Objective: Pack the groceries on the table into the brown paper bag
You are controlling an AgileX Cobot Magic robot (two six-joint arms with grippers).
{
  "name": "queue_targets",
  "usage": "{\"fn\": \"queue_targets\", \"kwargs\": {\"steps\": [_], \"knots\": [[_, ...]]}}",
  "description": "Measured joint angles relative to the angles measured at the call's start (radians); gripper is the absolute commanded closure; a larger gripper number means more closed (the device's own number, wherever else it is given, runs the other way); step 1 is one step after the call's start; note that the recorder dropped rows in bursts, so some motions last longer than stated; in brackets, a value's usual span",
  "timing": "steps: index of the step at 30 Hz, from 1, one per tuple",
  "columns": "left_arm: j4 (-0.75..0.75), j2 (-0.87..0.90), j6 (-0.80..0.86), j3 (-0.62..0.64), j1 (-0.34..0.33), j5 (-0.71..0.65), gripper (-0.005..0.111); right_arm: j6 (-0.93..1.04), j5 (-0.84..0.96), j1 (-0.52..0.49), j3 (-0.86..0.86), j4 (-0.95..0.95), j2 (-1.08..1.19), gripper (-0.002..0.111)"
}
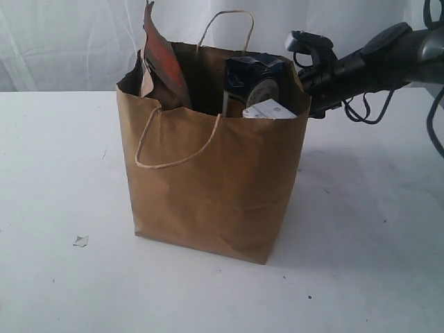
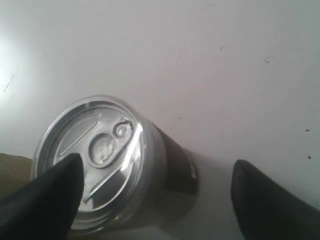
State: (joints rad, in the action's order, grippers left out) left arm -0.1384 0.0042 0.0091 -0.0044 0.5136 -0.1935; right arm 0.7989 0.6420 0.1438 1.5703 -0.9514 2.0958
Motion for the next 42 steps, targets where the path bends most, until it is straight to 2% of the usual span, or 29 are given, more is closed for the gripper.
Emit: {"fn": "queue_targets", "kwargs": {"steps": [6, 17, 42], "knots": [[0.0, 0.0, 0.0, 0.0, 0.0, 0.0, 0.107, 0.019, -0.012, 0.0, 0.019, -0.087, 0.016, 0.034], [0.0, 0.0, 0.0, 0.0, 0.0, 0.0, 0.107, 0.021, -0.016, 0.0, 0.036, -0.13, 0.069, 0.036], [0.0, 0.0, 0.0, 0.0, 0.0, 0.0, 0.107, -0.211, 0.029, -0.095, 0.043, 0.175, 0.031, 0.036]]}}
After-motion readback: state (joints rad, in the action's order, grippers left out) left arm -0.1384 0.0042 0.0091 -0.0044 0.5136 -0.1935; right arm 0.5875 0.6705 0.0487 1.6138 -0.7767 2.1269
